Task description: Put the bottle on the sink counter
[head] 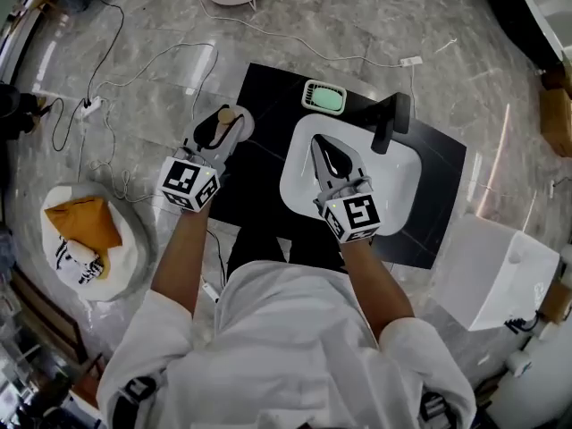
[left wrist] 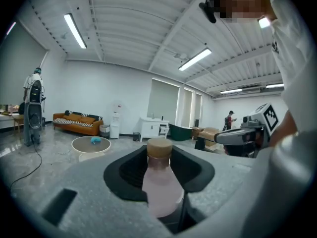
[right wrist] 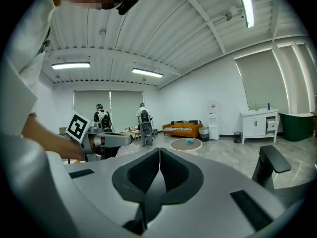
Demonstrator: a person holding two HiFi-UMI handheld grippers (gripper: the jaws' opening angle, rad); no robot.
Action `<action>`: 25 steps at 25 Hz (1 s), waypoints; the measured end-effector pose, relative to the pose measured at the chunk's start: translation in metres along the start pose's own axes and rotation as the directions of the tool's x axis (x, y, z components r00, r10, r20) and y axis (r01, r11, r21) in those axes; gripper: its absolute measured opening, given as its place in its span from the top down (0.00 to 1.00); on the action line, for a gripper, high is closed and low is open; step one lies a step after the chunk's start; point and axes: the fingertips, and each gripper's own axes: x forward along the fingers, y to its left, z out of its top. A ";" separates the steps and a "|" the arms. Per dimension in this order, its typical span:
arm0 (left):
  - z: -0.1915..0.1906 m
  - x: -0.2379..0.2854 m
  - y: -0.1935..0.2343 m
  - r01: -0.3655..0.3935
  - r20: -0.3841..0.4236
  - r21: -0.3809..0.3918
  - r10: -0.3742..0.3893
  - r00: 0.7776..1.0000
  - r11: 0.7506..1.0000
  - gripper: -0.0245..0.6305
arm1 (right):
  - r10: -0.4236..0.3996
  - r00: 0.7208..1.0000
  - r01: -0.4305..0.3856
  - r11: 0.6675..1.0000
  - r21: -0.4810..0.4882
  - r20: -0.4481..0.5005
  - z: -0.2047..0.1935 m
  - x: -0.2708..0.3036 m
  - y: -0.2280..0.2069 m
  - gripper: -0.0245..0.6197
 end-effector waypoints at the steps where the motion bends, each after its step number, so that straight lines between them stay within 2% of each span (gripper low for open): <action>1: -0.002 0.007 0.004 0.021 -0.004 0.005 -0.021 1.000 1.000 0.73 | -0.021 1.000 0.021 1.000 0.006 0.000 0.000 0.006 -0.002 0.94; 8: -0.020 0.055 0.035 0.108 -0.030 0.025 -0.107 0.994 0.994 0.73 | -0.143 0.990 0.143 0.989 0.028 -0.018 -0.006 0.044 -0.017 0.94; 16: -0.050 0.099 0.063 0.106 -0.041 0.000 -0.106 0.994 0.994 0.73 | -0.275 0.961 0.276 0.960 0.046 -0.035 -0.019 0.060 -0.039 0.94; 25: -0.081 0.134 0.085 0.102 -0.058 0.002 -0.102 0.993 0.995 0.73 | -0.363 0.930 0.366 0.930 0.048 -0.046 -0.026 0.072 -0.061 0.94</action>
